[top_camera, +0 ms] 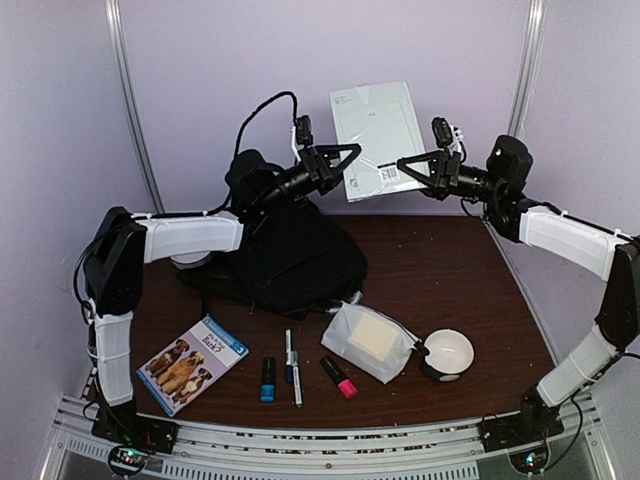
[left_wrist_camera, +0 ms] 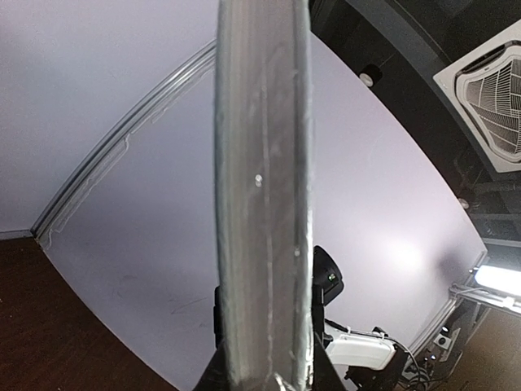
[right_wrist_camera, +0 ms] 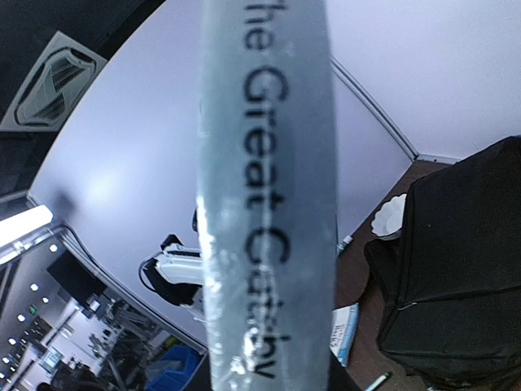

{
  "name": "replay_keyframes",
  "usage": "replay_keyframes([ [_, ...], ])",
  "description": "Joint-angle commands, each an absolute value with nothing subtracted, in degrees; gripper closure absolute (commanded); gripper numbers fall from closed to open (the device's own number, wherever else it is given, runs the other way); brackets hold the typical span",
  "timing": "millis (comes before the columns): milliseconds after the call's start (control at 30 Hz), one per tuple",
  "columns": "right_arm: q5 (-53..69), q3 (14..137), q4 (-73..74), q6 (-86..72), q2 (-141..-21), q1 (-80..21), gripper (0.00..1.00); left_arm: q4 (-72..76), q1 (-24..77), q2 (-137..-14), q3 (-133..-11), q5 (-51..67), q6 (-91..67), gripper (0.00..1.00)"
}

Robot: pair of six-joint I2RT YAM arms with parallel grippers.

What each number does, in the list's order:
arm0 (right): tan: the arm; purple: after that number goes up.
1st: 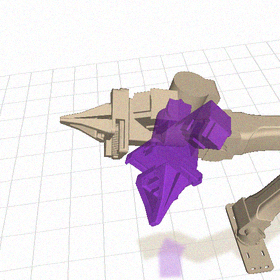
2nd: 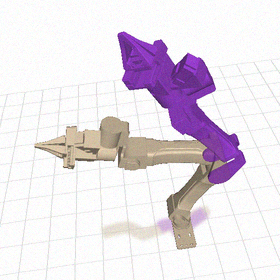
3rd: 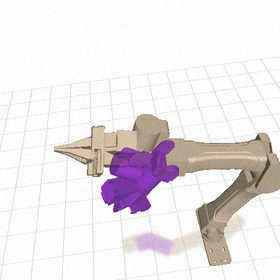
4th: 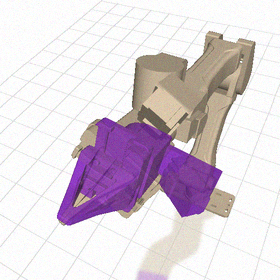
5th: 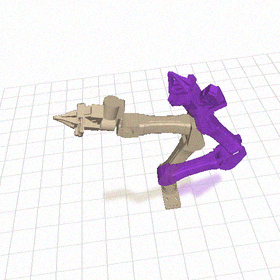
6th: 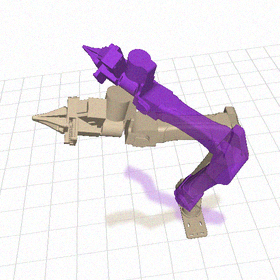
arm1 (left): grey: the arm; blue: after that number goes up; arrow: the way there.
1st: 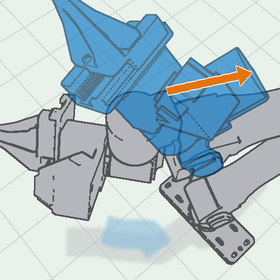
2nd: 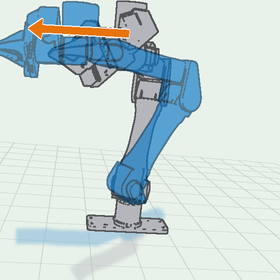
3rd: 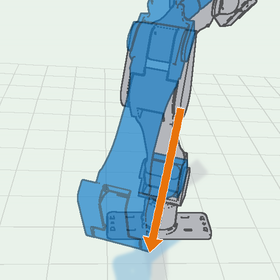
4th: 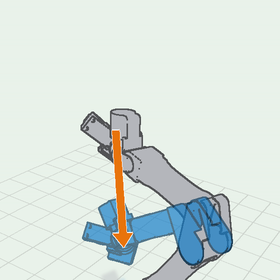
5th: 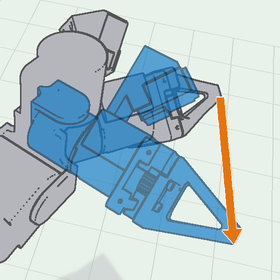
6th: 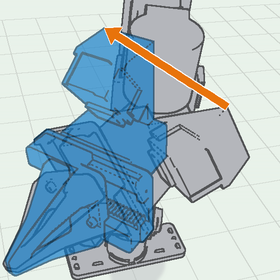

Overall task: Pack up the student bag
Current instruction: Pass from the left arm to the right, then open the largest pocket of the student bag.

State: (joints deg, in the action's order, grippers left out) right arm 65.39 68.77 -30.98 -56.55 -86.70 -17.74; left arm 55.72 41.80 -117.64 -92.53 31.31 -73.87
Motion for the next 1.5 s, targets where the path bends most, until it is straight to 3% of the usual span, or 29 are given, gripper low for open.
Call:
replay_keyframes([
  [0, 66.48, 67.89, -36.72, -59.06, -86.09, -18.11, 0.84, 62.73, 41.92, -116.45, -94.25, 29.68, -73.45, 1.00],
  [33, 66.35, 67.67, -36.24, -58.81, -85.89, -18.04, 0.88, 61.83, 41.86, -116.45, -94.15, 29.74, -73.23, 1.00],
  [133, 66.00, 66.70, -33.69, -56.75, -84.87, -17.03, 0.95, 56.63, 41.23, -115.90, -93.55, 31.01, -70.80, 0.65],
  [200, 65.30, 66.22, -28.38, -52.71, -83.83, -15.47, 0.98, 52.23, 40.48, -114.27, -90.46, 30.66, -68.06, 0.48],
  [300, 63.51, 65.69, -16.55, -43.06, -81.84, -11.87, 1.00, 42.72, 39.19, -110.49, -84.89, 30.70, -61.26, 0.39],
  [400, 61.80, 65.22, -2.60, -30.62, -79.77, -7.92, 1.00, 20.74, 38.72, -105.98, -83.40, 28.33, -45.29, 0.38],
  [500, 59.27, 63.47, 10.14, -17.00, -76.86, -5.19, 1.00, -7.05, 40.46, -104.29, -87.66, 17.92, -22.72, 0.40],
  [667, 52.35, 58.24, 15.58, -8.46, -72.46, -4.32, 1.00, -27.17, 43.17, -107.11, -93.33, 4.38, -5.46, 0.43],
  [1267, 50.61, 54.51, 12.94, -9.32, -71.44, -4.04, 1.00, -43.36, 48.62, -131.01, -115.52, -5.35, 1.50, 0.39],
  [1467, 50.69, 54.23, 12.75, -9.48, -71.36, -4.04, 1.00, -43.67, 49.24, -134.68, -117.52, -7.14, 3.00, 0.39],
])
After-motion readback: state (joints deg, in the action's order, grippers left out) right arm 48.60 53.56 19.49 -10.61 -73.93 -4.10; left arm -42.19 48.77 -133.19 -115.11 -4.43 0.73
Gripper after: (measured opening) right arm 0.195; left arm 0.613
